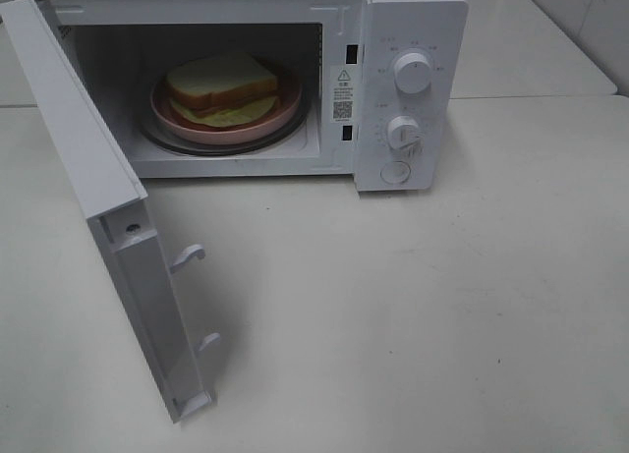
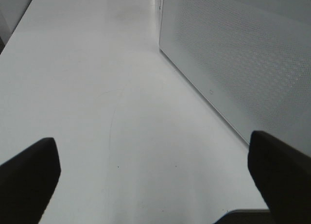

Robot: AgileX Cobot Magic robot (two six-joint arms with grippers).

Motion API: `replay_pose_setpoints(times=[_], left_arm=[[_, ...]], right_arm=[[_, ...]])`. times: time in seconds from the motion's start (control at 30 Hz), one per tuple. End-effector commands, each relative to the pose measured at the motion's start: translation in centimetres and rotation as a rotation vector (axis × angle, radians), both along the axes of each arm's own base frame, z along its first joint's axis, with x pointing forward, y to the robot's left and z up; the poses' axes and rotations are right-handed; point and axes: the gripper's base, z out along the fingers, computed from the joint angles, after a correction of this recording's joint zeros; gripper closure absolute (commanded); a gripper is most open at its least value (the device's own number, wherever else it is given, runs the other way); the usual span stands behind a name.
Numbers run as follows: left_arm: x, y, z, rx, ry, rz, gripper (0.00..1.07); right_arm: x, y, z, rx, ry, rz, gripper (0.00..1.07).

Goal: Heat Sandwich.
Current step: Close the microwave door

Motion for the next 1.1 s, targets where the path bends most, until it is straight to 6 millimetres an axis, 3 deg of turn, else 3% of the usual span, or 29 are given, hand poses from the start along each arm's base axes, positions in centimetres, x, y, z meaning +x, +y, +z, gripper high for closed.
replay_pose_setpoints(times=[0.03,0.2,0.63,1.1], left_arm=[[-0.3,-0.1,0.1,-0.011,-0.032,0.001,0.09],[-0.3,-0.1,0.1,-0.011,-0.032,0.001,0.09],[-0.3,-0.1,0.1,-0.011,-0.032,0.001,0.09],[-0.3,-0.1,0.1,-0.011,-0.032,0.001,0.09]], right_arm=[[-1.4,-1.5,-0.4,0.028,-0.048,-0.055,0.31],[-2.5,-2.9,-1.6,0.043,-0.081,-0.187,0.31],[-5.1,-4.4,-4.7,0.103,-0.243,-0.434,0.31],[-7.1,-4.7,-5.1,0.153,-0.434,-0.553,0.31]])
